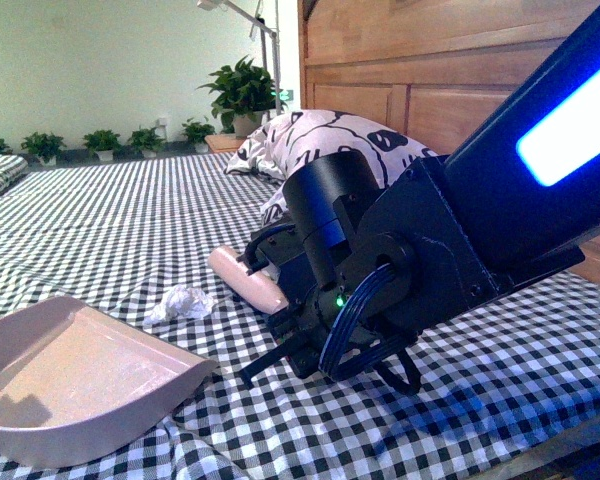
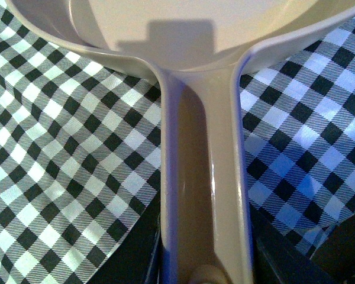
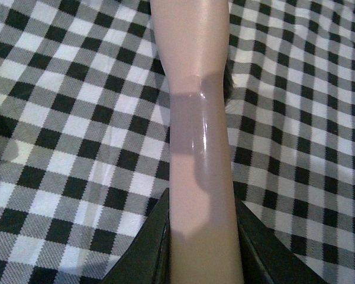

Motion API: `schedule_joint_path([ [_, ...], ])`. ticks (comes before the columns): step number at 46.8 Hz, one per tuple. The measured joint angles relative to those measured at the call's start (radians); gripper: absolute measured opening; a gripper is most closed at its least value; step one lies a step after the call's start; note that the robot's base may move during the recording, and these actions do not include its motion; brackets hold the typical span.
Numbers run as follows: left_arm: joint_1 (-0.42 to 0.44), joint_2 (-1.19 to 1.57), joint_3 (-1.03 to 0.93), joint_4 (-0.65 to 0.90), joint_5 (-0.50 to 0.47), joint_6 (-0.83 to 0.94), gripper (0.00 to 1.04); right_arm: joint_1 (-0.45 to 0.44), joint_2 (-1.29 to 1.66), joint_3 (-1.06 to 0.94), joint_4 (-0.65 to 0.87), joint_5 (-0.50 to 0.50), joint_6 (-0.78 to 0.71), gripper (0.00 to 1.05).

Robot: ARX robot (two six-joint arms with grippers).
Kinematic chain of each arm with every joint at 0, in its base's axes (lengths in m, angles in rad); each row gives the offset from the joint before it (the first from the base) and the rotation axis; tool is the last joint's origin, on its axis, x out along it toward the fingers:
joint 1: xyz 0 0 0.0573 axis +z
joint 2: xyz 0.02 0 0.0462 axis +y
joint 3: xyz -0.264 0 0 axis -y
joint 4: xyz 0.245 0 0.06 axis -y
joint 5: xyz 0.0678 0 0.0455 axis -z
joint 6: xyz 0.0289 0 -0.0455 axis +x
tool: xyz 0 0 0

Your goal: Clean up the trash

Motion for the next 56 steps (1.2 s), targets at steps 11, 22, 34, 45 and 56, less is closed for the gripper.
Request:
schedule_joint_path([
  [11, 0.0, 0.0, 0.0, 0.0, 0.0, 0.0, 0.27, 0.005, -0.003, 0.009, -0.055, -0.091, 0.001, 0.21],
  [22, 0.0, 0.0, 0.0, 0.0, 0.0, 0.0, 0.27, -0.04, -0.125, -0.033, -0.183, -0.53, 0.052, 0.21],
  [34, 0.0, 0.0, 0.0, 0.0, 0.0, 0.0, 0.27, -0.175, -0.279, -0.032, -0.186, -0.706, 0.079, 0.21],
  [45, 0.0, 0.0, 0.0, 0.0, 0.0, 0.0, 0.27, -0.245, -0.28, -0.122, -0.097, -0.574, 0.082, 0.21],
  [56, 0.0, 0.0, 0.0, 0.0, 0.0, 0.0, 0.27, -0.321, -0.311, -0.213, 0.08, -0.52, 0.181, 0.21],
])
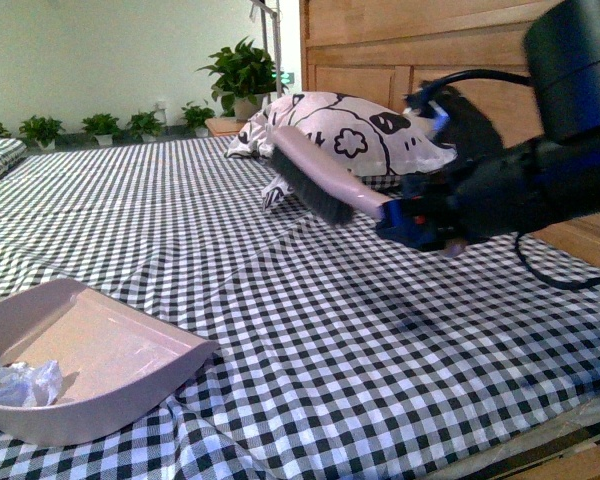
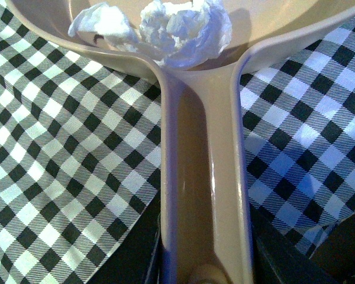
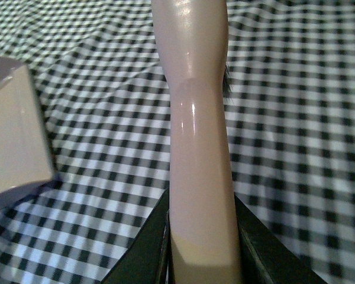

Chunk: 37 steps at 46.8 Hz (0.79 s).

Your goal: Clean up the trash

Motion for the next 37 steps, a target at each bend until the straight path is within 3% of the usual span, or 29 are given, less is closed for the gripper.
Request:
schedule_joint_path([
  [4, 0.0, 0.0, 0.0, 0.005, -0.002, -0.003, 0.27, -0.068, -0.056, -0.071, 0.023, -0.018, 0.038, 0.21],
  [9, -0.003, -0.005, -0.081, 0.288, -0.008, -0.119, 0.27, -0.173, -0.168, -0.179, 0.036, -0.051, 0.063, 0.21],
  [19, -0.011, -0.079, -0.143, 0.509, -0.046, -0.34, 0.27, -0.299, -0.364, -0.315, 0.039, -0.168, 0.133, 0.21],
  [28, -0.038, -0.201, -0.203, 0.632, -0.11, -0.505, 0.27, -0.352, -0.56, -0.399, 0.024, -0.254, 0.217, 0.21],
  [37, -0.054, -0.386, -0.286, 0.668, -0.182, -0.628, 0.27, -0.34, -0.769, -0.466, -0.017, -0.285, 0.315, 0.21],
])
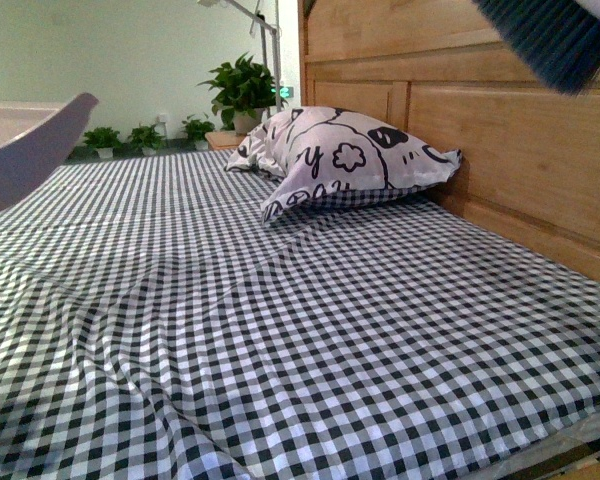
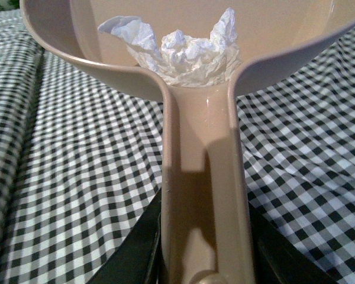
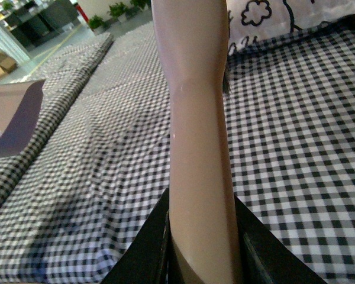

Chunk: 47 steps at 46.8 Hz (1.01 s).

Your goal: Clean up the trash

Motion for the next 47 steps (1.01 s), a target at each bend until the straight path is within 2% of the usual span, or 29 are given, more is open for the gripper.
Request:
schedule_joint_path([
  [6, -0.039, -0.195, -0.103, -0.035, -0.1, -0.04, 0.27, 0.05, -0.162, -0.045, -0.049, 0.034, 0.074, 0.21],
  [13, -0.092, -0.42, -0.202, -0.114, -0.171, -0.05, 0.27, 0.103, -0.294, -0.076, -0.095, 0.087, 0.128, 0.21],
  [20, -0.203, -0.735, -0.284, -0.265, -0.333, -0.036, 0.27, 0.161, -0.429, -0.102, -0.16, 0.175, 0.16, 0.21],
  [29, -0.313, -0.987, -0.331, -0.424, -0.452, -0.031, 0.27, 0.22, -0.524, -0.139, -0.193, 0.27, 0.18, 0.21],
  [34, -0.392, -1.067, -0.359, -0.431, -0.543, -0.04, 0.27, 0.276, -0.602, -0.169, -0.221, 0.366, 0.18, 0.21],
  [38, -0.403, -1.09, -0.396, -0.423, -0.56, -0.064, 0.27, 0.317, -0.66, -0.189, -0.232, 0.436, 0.179, 0.21],
  [47, -0.386, -1.108, -0.424, -0.393, -0.577, -0.129, 0.27, 0.325, -0.693, -0.198, -0.239, 0.505, 0.176, 0.21],
])
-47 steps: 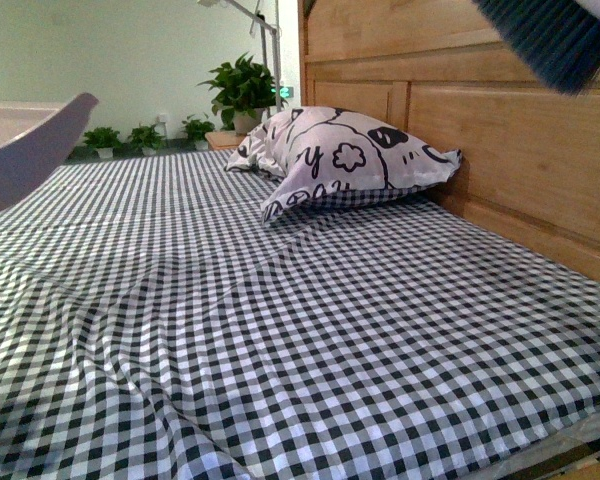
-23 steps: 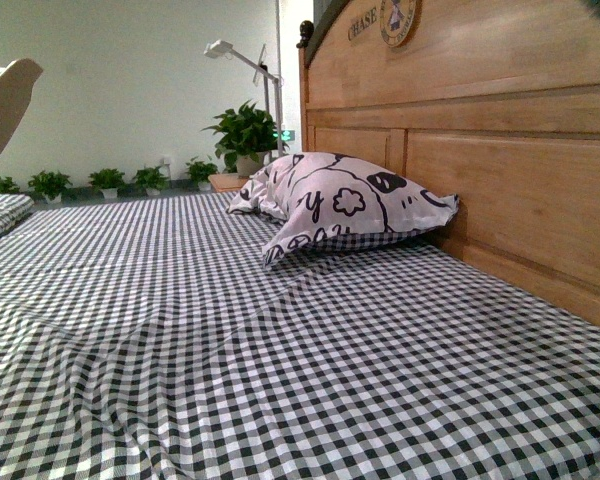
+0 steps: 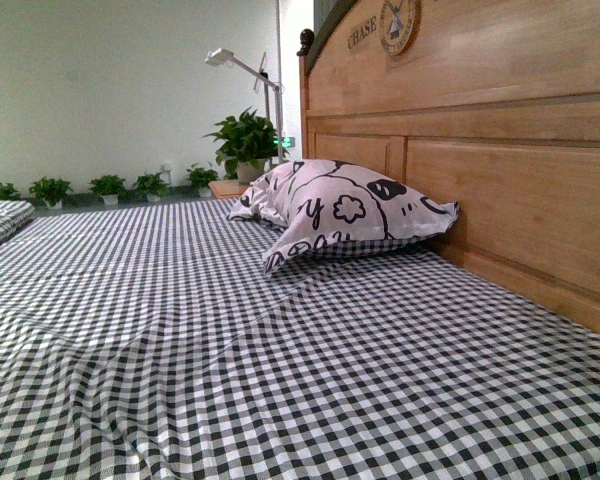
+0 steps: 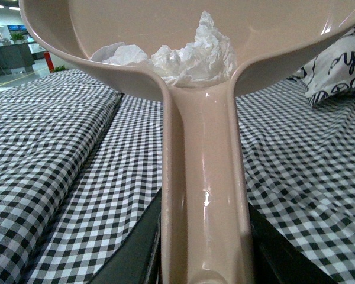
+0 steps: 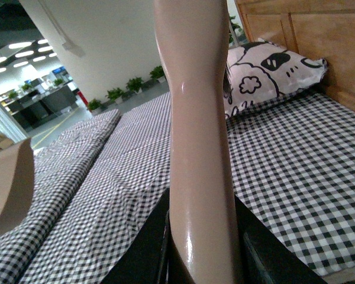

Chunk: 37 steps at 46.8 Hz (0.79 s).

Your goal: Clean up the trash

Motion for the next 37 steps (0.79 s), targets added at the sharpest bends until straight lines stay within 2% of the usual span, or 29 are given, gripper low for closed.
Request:
schedule_joint_path([
  [14, 0.002, -0.006, -0.004, 0.007, -0.002, -0.042, 0.27, 0.015, -0.013, -0.018, -0.003, 0.088, -0.03, 0.21],
  [37, 0.002, -0.006, -0.004, 0.007, -0.003, -0.05, 0.27, 0.009, -0.016, -0.019, -0.006, 0.095, -0.045, 0.21],
])
